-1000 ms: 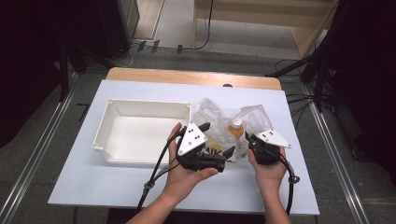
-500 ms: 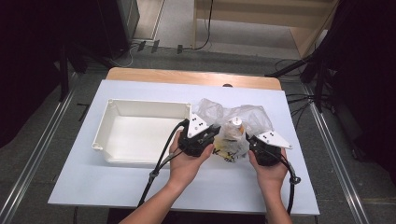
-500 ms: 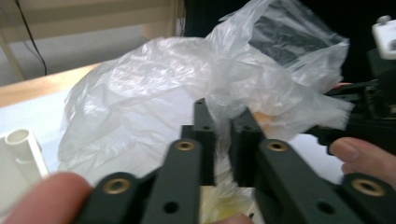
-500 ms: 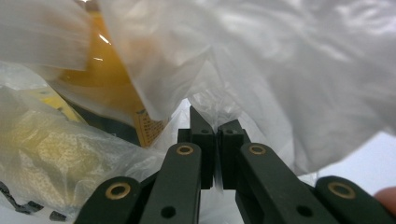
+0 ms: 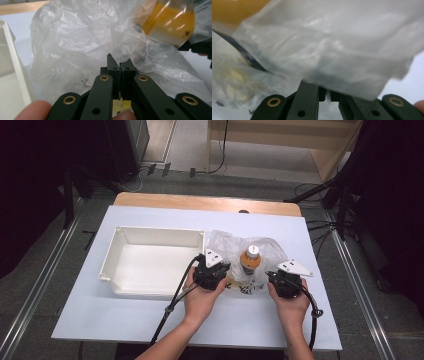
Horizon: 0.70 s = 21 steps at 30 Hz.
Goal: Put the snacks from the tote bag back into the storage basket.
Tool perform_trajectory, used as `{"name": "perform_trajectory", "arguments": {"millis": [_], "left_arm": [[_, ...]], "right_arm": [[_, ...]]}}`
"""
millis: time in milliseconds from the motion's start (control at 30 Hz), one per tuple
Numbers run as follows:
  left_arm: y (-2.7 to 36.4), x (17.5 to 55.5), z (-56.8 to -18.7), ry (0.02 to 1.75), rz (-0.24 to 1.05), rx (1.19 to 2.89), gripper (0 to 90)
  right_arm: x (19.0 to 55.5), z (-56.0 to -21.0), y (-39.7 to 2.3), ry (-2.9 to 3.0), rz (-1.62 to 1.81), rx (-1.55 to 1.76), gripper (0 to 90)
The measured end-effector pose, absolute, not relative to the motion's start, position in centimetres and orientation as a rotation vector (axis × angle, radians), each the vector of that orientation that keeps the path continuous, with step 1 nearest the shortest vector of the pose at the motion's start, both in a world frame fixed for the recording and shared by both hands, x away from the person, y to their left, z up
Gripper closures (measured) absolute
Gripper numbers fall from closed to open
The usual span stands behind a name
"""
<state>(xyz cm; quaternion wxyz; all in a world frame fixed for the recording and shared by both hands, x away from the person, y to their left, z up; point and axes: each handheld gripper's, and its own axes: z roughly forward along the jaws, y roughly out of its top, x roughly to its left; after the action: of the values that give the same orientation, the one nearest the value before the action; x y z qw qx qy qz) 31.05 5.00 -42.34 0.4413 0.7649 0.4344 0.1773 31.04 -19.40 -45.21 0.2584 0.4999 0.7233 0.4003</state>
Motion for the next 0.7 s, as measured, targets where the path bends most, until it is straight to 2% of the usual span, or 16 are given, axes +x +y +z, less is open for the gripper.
{"name": "perform_trajectory", "arguments": {"millis": [133,267,300,333,433,467,500,700], "left_arm": [[4.8,29.9,-43.3,1.056,0.496,1.914,88.7],[4.6,29.3,-43.5,1.037,0.525,1.915,89.3],[4.5,29.2,-43.7,1.032,0.519,1.922,89.3],[4.5,29.0,-43.9,1.029,0.518,1.929,89.5],[4.3,28.8,-44.8,1.033,0.521,1.949,89.8],[4.3,28.8,-44.8,1.033,0.521,1.949,89.9],[4.3,28.7,-45.1,1.031,0.513,1.961,89.9],[4.4,28.7,-45.7,1.037,0.499,1.963,90.0]], "right_arm": [[31.0,-45.7,-19.7,1.981,1.078,1.389,85.2],[30.3,-44.9,-20.1,1.960,1.217,1.357,63.6],[30.3,-44.9,-20.1,1.960,1.217,1.357,63.6],[29.9,-44.5,-20.2,1.934,1.251,1.332,55.5],[29.3,-44.2,-20.3,1.910,1.264,1.313,46.1],[29.3,-44.2,-20.3,1.910,1.264,1.313,46.1],[29.0,-44.0,-20.4,1.911,1.289,1.309,40.4],[27.9,-42.4,-20.6,1.864,1.381,1.249,31.5]]}}
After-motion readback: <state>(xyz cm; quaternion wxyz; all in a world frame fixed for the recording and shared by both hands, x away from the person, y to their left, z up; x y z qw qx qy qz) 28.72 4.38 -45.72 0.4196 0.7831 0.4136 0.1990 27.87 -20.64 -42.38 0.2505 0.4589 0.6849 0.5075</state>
